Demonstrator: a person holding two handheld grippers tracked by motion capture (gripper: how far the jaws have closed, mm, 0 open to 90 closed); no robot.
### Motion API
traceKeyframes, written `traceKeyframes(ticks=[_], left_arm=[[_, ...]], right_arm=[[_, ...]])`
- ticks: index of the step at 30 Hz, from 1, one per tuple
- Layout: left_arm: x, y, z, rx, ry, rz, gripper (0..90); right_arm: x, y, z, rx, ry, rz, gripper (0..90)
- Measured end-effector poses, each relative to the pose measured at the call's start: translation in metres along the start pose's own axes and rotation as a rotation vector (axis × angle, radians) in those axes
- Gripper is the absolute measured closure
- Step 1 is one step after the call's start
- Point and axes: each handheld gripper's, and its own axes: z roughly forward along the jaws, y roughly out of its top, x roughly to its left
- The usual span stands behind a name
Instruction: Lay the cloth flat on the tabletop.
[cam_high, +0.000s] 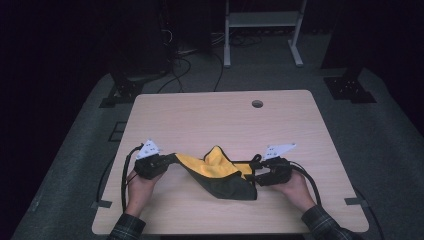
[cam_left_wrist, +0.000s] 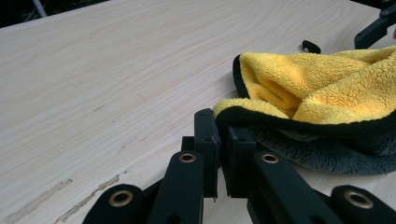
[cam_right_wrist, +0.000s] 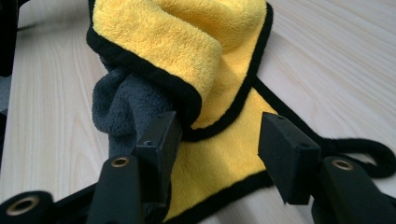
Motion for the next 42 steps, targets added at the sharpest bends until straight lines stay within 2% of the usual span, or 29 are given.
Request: traceKeyframes(ticks=[3, 6, 9, 10, 11, 14, 15, 17, 19, 21, 22, 23, 25, 26, 27, 28, 29, 30, 32, 34, 35, 37, 38, 40, 42], left_arm=[[-0.001, 0.000, 0.001, 0.003, -0.004, 0.005, 85.4], [-0.001, 0.000, 0.002, 0.005, -0.011, 0.004, 85.4], [-0.001, 0.000, 0.002, 0.005, -0.014, 0.005, 85.4], [-0.001, 0.000, 0.002, 0.005, -0.014, 0.005, 85.4], [-0.001, 0.000, 0.002, 0.006, -0.015, 0.006, 85.4], [-0.003, 0.000, 0.003, 0.002, -0.021, 0.007, 85.4], [-0.004, 0.001, 0.004, 0.005, -0.025, 0.011, 85.4], [-0.004, 0.001, 0.005, 0.004, -0.027, 0.012, 85.4], [-0.006, 0.003, 0.006, 0.001, -0.033, 0.012, 85.4], [-0.008, 0.004, 0.007, -0.001, -0.037, 0.018, 85.4], [-0.009, 0.005, 0.008, -0.003, -0.039, 0.020, 85.4], [-0.009, 0.005, 0.008, -0.002, -0.042, 0.019, 85.4], [-0.009, 0.005, 0.008, -0.002, -0.044, 0.023, 85.4], [-0.009, 0.005, 0.008, -0.002, -0.044, 0.021, 85.4], [-0.009, 0.005, 0.008, -0.002, -0.043, 0.021, 85.4], [-0.009, 0.005, 0.007, -0.002, -0.041, 0.022, 85.4], [-0.008, 0.005, 0.007, -0.004, -0.040, 0.020, 85.4], [-0.008, 0.005, 0.007, -0.001, -0.041, 0.020, 85.4], [-0.008, 0.004, 0.007, 0.001, -0.041, 0.020, 85.4], [-0.008, 0.004, 0.007, 0.002, -0.041, 0.021, 85.3], [-0.008, 0.004, 0.007, 0.002, -0.042, 0.020, 85.4], [-0.007, 0.003, 0.007, 0.007, -0.040, 0.017, 85.2], [-0.007, 0.003, 0.007, 0.007, -0.040, 0.017, 85.2], [-0.008, 0.002, 0.008, 0.012, -0.040, 0.014, 85.1], [-0.007, 0.002, 0.009, 0.017, -0.036, 0.015, 84.9]], right_arm=[[0.000, 0.001, 0.009, -0.001, 0.008, 0.005, 49.8], [-0.001, 0.001, 0.019, 0.010, 0.028, 0.007, 57.4], [-0.001, 0.002, 0.025, 0.022, 0.049, 0.013, 78.7], [-0.001, 0.002, 0.025, 0.022, 0.049, 0.013, 78.7], [-0.001, 0.003, 0.024, 0.017, 0.049, 0.012, 84.6], [-0.004, 0.010, 0.006, -0.043, 0.024, 0.012, 87.0], [-0.005, 0.015, -0.006, -0.077, 0.012, 0.023, 87.3], [-0.006, 0.017, -0.012, -0.095, 0.007, 0.023, 87.3], [-0.007, 0.022, -0.028, -0.144, -0.005, 0.024, 87.4], [-0.006, 0.027, -0.043, -0.165, -0.004, 0.026, 87.6], [-0.004, 0.029, -0.050, -0.176, 0.000, 0.024, 87.7], [0.002, 0.033, -0.060, -0.182, 0.029, 0.010, 87.7], [0.006, 0.034, -0.064, -0.183, 0.039, -0.002, 87.7], [0.014, 0.036, -0.068, -0.174, 0.055, -0.026, 87.7], [0.026, 0.038, -0.068, -0.152, 0.098, -0.051, 87.7], [0.026, 0.038, -0.068, -0.152, 0.098, -0.051, 87.7], [0.038, 0.036, -0.061, -0.116, 0.136, -0.078, 87.6], [0.044, 0.035, -0.055, -0.094, 0.151, -0.092, 87.6], [0.047, 0.033, -0.050, -0.075, 0.159, -0.100, 87.5], [0.057, 0.026, -0.033, -0.011, 0.172, -0.129, 87.3], [0.059, 0.025, -0.028, 0.004, 0.176, -0.134, 87.2], [0.065, 0.019, -0.009, 0.041, 0.218, -0.129, 86.7], [0.065, 0.019, -0.009, 0.041, 0.218, -0.129, 86.7], [0.072, 0.018, 0.002, 0.071, 0.231, -0.152, 86.4], [0.078, 0.018, 0.010, 0.082, 0.259, -0.161, 81.9]])
